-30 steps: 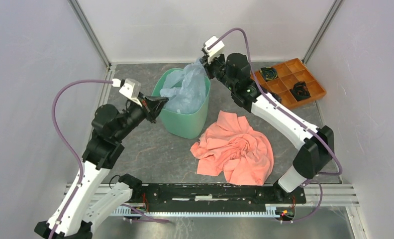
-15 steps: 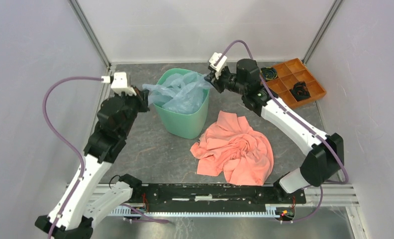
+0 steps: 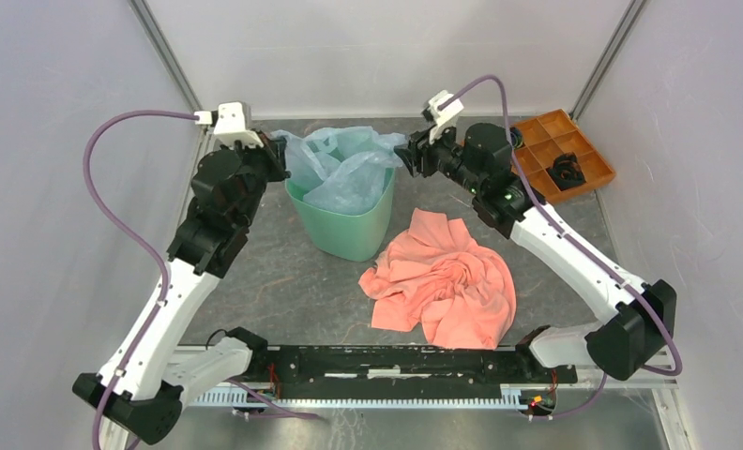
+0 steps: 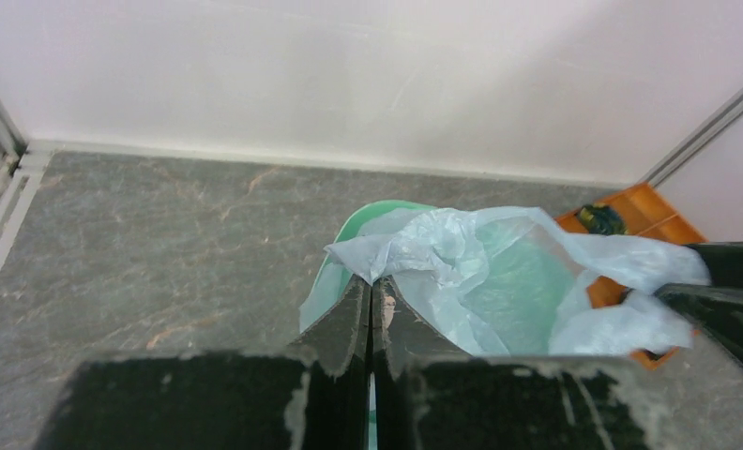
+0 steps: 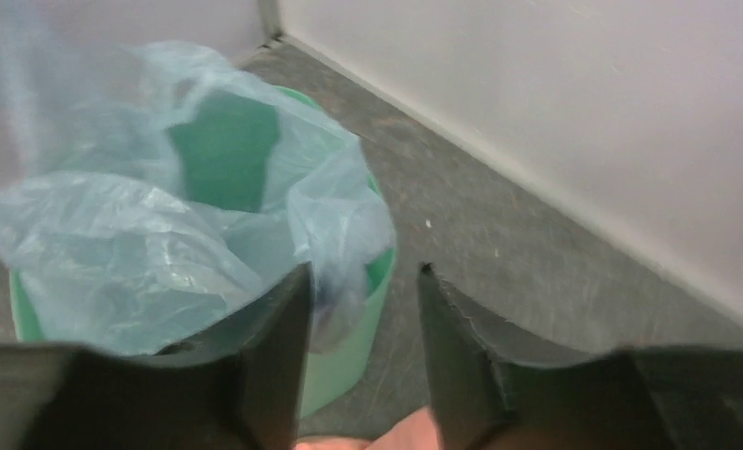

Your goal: Put the trash bags into the trash bin

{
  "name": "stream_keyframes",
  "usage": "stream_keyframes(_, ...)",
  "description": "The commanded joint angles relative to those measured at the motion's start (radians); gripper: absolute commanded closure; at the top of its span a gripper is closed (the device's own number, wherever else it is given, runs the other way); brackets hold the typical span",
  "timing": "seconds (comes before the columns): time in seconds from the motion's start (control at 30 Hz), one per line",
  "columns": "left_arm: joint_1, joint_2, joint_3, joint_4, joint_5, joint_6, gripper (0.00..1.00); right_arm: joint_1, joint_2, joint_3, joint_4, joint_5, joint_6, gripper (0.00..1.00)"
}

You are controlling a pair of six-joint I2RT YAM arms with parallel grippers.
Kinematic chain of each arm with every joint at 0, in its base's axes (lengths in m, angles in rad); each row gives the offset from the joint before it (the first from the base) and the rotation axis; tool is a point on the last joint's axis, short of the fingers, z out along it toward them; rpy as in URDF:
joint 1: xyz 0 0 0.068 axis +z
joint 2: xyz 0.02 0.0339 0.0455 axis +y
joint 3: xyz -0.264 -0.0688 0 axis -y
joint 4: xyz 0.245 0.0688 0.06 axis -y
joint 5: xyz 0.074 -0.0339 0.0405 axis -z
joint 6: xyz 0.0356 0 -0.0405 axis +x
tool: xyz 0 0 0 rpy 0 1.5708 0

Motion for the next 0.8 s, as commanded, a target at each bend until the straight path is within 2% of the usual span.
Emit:
stream_keyframes(0.0, 0.001, -0.08, -0.009, 0.14, 0.046, -0.034, 0.98, -0.004, -0.002, 0.092, -0.22, 0.416, 0.194, 0.36)
stream_keyframes(0.1, 0.001, -0.148, -0.076, 0.196, 0.073, -0.033, 0.98, -0.004, -0.008, 0.117, -0.279, 0.437, 0.3, 0.06)
stream_keyframes(0.13, 0.001, -0.166, -0.095, 0.207, 0.075, -0.032, 0.98, -0.005, -0.022, 0.108, -0.28, 0.44, 0.351, 0.02)
stream_keyframes(0.23, 0.0, -0.205, -0.133, 0.208, 0.076, -0.04, 0.98, -0.007, -0.086, 0.038, -0.206, 0.385, 0.531, 0.02)
stream_keyframes(0.37, 0.001, -0.236, -0.172, 0.212, 0.105, -0.054, 0.98, -0.008, -0.172, -0.097, 0.008, 0.292, 0.772, 0.02)
stream_keyframes(0.47, 0.002, -0.26, -0.198, 0.222, 0.111, -0.06, 0.98, -0.008, -0.185, -0.151, 0.118, 0.229, 0.902, 0.02)
stream_keyframes(0.57, 0.002, -0.267, -0.203, 0.211, 0.115, -0.063, 0.98, -0.006, -0.172, -0.23, 0.314, 0.139, 1.052, 0.02)
stream_keyframes(0.67, 0.001, -0.27, -0.204, 0.209, 0.129, -0.073, 0.98, 0.01, -0.136, -0.254, 0.438, 0.082, 1.109, 0.02)
stream_keyframes(0.77, 0.001, -0.272, -0.204, 0.207, 0.142, -0.083, 0.98, 0.06, -0.119, -0.244, 0.426, 0.165, 1.038, 0.02)
